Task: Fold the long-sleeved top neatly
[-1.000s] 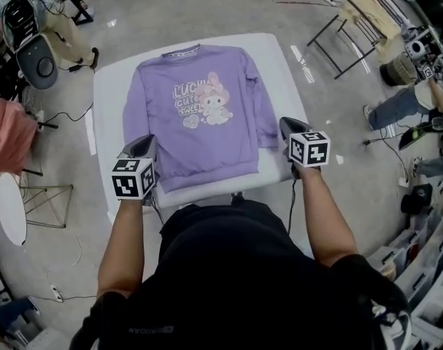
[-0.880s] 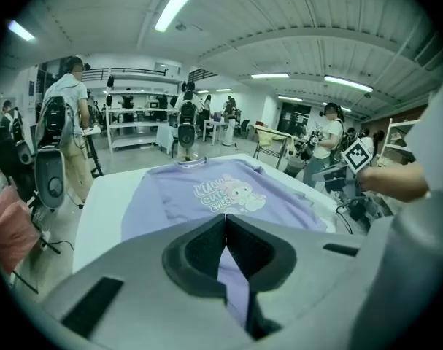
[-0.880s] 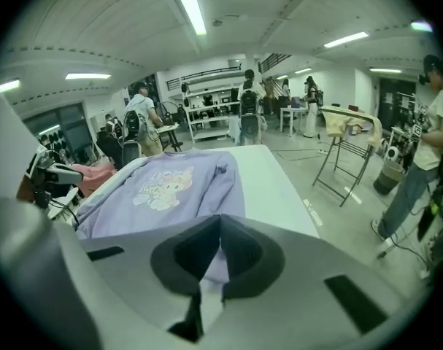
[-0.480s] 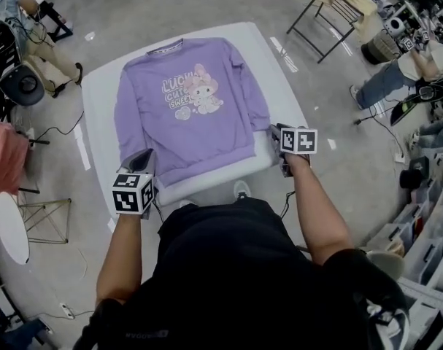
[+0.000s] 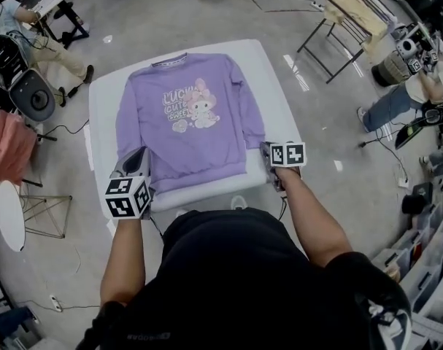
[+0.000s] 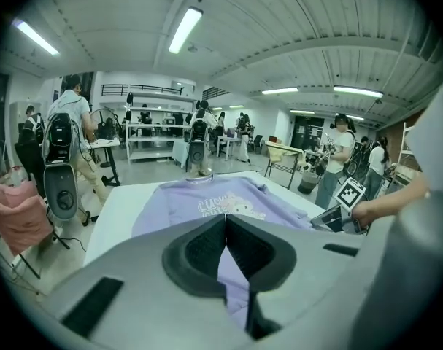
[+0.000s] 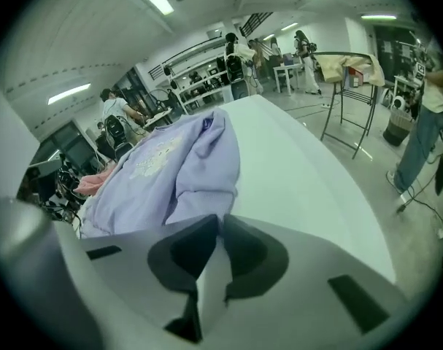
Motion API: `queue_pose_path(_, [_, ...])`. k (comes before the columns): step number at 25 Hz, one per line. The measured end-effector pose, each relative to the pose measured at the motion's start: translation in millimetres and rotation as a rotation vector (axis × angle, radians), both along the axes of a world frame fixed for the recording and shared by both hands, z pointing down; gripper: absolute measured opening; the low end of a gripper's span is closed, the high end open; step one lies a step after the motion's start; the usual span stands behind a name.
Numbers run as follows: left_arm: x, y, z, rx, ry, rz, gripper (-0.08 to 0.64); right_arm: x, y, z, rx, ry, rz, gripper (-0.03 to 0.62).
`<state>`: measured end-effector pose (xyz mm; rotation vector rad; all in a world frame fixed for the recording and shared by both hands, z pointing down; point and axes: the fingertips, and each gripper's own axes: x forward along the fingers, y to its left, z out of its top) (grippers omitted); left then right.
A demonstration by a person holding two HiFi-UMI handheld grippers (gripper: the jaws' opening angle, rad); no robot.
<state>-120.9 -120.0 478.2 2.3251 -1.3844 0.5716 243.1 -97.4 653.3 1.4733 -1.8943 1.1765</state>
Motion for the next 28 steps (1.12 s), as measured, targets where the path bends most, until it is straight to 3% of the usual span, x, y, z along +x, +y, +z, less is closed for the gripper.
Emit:
queue_pose_path(4, [11.1,4.4,8.4,-0.030,-0.016,-0.013,0.006,21.1,-3.1,-5.0,0.024,0.010,0.013,0.025])
queue_pose_path(10, [19.1,13.1,19.3,-0.056,-0.032,-0.055,0.006,102.9,-23.2,-38.4,0.144,0.233,0.040,0.023])
queue_pose_path(17, [28.1,17.9,17.7,-0.050,-0.032,-0.104,0.006,186.2,-59.8,-84.4,0.226,0.300,0.098,0.022])
queue_pose_path(22, [28.4,23.6,18.8,-0.050,-0.032,-0.148,0.006,216.9,-107.1,-137.9,0.293,0.374,-0.006,0.021])
queue_pose_path(28, [29.5,25.4,12.2,-0.040,-0.028,-0.195,0.006,199.6,-154.4,-208.0,0.387,0.392,-0.187,0.021])
